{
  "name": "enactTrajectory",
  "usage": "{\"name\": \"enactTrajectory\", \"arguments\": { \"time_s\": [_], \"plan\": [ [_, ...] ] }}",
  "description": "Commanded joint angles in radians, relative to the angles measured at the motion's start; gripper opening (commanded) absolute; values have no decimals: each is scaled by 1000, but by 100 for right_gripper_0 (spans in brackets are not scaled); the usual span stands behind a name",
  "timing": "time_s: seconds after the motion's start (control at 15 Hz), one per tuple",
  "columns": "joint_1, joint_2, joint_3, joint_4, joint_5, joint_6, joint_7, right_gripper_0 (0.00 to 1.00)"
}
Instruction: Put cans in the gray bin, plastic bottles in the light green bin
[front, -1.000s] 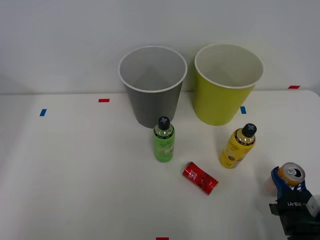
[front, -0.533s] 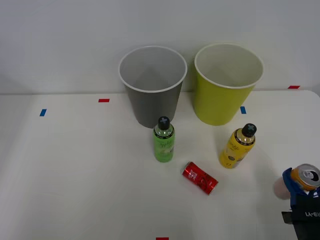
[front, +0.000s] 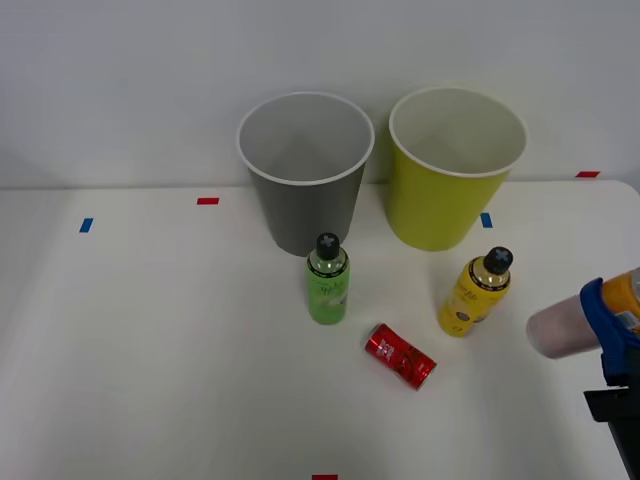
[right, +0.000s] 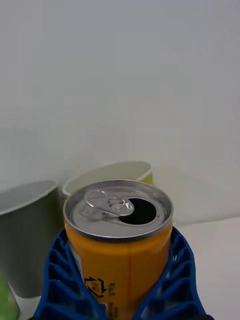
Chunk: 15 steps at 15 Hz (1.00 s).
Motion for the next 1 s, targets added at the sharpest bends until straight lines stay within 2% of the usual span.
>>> {"name": "enactTrajectory", "arguments": {
  "time_s": [0.07,0.53,0.6,0.8,1.0],
  "plan": [
    [-48,10,4,-162,-127,189,8,0],
    [-436,193,8,-162,-133,533,11,0],
    [-492,211,22,-131,-127,563,11,0],
    [-664,227,91,57,-110,490,26,0],
    [-831,260,93,198,-105,491,29,0]
  ]
}}
